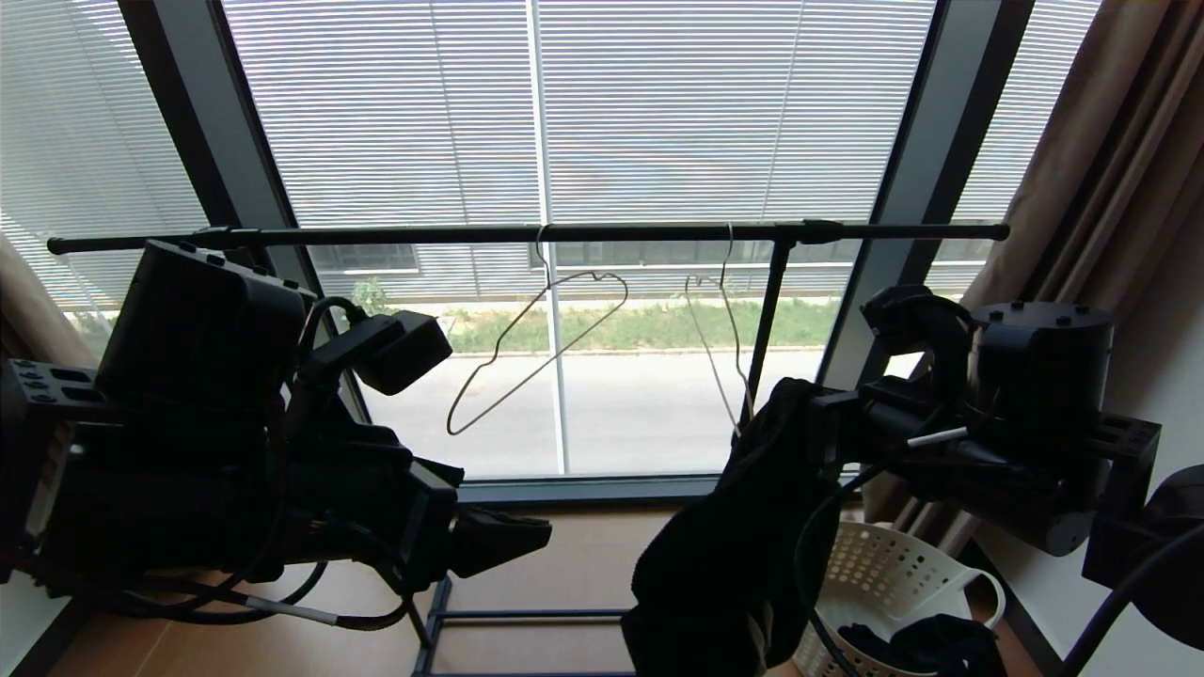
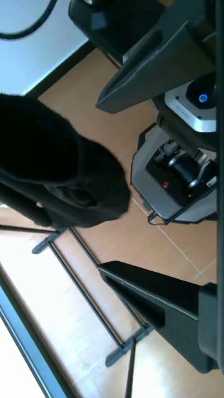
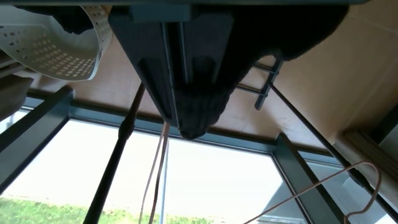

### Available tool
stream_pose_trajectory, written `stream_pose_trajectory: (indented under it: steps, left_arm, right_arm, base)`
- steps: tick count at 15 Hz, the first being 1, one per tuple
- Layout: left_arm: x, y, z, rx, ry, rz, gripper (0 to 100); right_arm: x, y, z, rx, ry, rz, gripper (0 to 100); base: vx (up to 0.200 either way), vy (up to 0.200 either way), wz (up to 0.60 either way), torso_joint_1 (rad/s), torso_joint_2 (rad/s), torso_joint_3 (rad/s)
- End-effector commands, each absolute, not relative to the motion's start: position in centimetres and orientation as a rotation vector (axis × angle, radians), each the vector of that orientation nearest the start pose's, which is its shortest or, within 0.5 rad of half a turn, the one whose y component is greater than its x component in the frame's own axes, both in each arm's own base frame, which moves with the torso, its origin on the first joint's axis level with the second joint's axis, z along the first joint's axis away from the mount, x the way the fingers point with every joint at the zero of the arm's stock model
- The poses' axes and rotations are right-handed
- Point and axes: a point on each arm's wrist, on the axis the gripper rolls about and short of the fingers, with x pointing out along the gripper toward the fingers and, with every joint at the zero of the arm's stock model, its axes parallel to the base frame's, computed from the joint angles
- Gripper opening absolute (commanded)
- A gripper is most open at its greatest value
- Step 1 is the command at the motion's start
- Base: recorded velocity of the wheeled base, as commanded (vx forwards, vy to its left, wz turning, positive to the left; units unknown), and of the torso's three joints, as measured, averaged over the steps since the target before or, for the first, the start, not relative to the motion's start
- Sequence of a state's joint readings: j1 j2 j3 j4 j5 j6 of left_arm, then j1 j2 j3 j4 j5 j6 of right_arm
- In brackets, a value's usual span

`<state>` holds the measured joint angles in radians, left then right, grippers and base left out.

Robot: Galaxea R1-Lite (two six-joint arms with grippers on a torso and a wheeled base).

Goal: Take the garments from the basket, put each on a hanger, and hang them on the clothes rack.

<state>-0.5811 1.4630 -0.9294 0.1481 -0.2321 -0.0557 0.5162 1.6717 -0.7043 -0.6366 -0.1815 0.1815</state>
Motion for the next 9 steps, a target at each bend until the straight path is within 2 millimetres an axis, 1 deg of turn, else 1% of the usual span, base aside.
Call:
stream_pose_trajectory:
  steps: [1,3,4,5,7,8,9]
  left_arm:
    - [19.8,-12.5,21.2,0.047,0.705,-0.739,100]
    - [20.4,-11.8,21.1,0.045,0.703,-0.707,100]
    - [21.4,-11.2,20.5,0.066,0.715,-0.679,100]
    - [22.3,-11.0,19.8,0.076,0.733,-0.656,100]
    - [23.9,-11.0,19.1,0.071,0.717,-0.616,100]
    - [26.1,-10.9,18.1,0.085,0.676,-0.562,100]
    - [27.5,-11.0,17.5,0.103,0.649,-0.529,100]
  right_arm:
    - [25.3,13.9,16.3,0.065,0.343,0.303,0]
    - [25.3,13.9,16.5,0.065,0.339,0.303,0]
    - [25.3,13.9,16.5,0.066,0.337,0.304,0]
    - [25.2,13.8,16.6,0.067,0.333,0.301,0]
    - [25.2,13.8,16.7,0.068,0.329,0.297,0]
    - [25.3,13.6,16.8,0.070,0.326,0.291,0]
    - [25.4,13.4,16.8,0.071,0.326,0.287,0]
  base:
    - [0.000,0.000,0.00,0.000,0.00,0.000]
    - [0.000,0.000,0.00,0.000,0.00,0.000]
    - [0.000,0.000,0.00,0.000,0.00,0.000]
    - [0.000,0.000,0.00,0.000,0.00,0.000]
    - [0.000,0.000,0.00,0.000,0.00,0.000]
    - [0.000,0.000,0.00,0.000,0.00,0.000]
    - [0.000,0.000,0.00,0.000,0.00,0.000]
